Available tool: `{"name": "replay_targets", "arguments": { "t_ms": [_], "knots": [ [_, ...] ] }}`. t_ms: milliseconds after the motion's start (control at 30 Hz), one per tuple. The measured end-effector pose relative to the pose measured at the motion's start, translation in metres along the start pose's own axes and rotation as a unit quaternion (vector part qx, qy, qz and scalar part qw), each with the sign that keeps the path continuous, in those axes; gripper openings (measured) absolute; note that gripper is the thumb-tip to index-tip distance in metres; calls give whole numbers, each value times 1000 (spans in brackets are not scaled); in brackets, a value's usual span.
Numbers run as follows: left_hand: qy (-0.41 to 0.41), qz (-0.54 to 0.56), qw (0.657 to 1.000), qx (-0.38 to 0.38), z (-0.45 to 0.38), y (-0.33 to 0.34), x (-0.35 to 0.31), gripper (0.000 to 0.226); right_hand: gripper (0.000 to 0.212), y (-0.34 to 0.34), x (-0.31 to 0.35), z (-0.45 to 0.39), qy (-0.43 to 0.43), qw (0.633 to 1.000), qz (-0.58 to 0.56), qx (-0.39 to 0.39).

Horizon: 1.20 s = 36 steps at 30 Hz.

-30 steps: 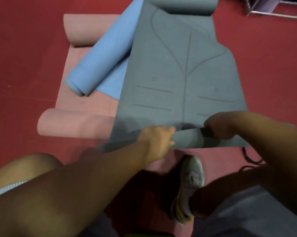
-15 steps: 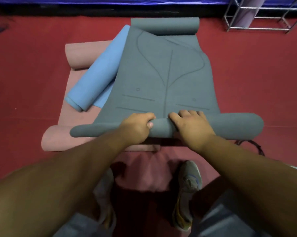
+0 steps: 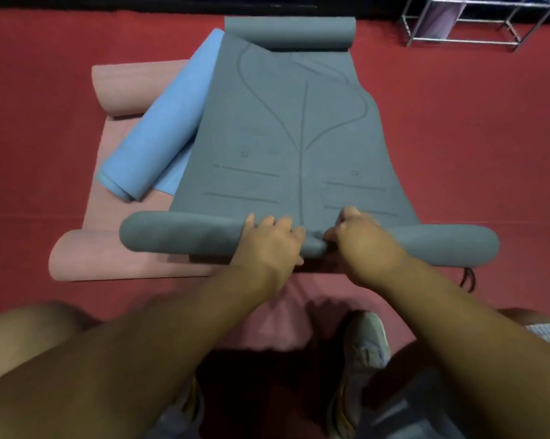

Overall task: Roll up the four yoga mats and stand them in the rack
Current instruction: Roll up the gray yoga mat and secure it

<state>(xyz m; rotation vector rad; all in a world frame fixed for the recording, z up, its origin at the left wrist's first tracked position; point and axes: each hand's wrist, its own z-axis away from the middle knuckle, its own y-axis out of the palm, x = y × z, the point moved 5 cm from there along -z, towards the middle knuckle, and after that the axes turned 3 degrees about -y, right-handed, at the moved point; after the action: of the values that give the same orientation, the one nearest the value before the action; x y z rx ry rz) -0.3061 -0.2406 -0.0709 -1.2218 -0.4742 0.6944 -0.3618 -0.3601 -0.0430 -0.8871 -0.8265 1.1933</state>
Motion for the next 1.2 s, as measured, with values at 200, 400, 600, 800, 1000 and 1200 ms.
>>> {"name": "replay_targets", "arguments": {
  "t_ms": [200,400,600,800,1000,1200],
  "knots": [
    [28,94,990,98,-26,7,4,34,20,1,-4,-1,14,994,50,-97],
    [33,101,993,48,-33,9,16,30,9,13,-10,-19,8,997,-40,-59],
    [57,126,985,103,-37,27,31,26,19,23,4,-34,-59,997,-51,30],
    [32,7,993,-113,-4,30,9,32,25,17,-8,-40,-75,981,-129,122],
    [-9,106,994,-20,-8,46,16,22,36,31,8,-39,-72,997,9,28],
    [37,119,988,87,-14,51,15,35,61,55,16,-22,-28,994,82,71]
  ]
}}
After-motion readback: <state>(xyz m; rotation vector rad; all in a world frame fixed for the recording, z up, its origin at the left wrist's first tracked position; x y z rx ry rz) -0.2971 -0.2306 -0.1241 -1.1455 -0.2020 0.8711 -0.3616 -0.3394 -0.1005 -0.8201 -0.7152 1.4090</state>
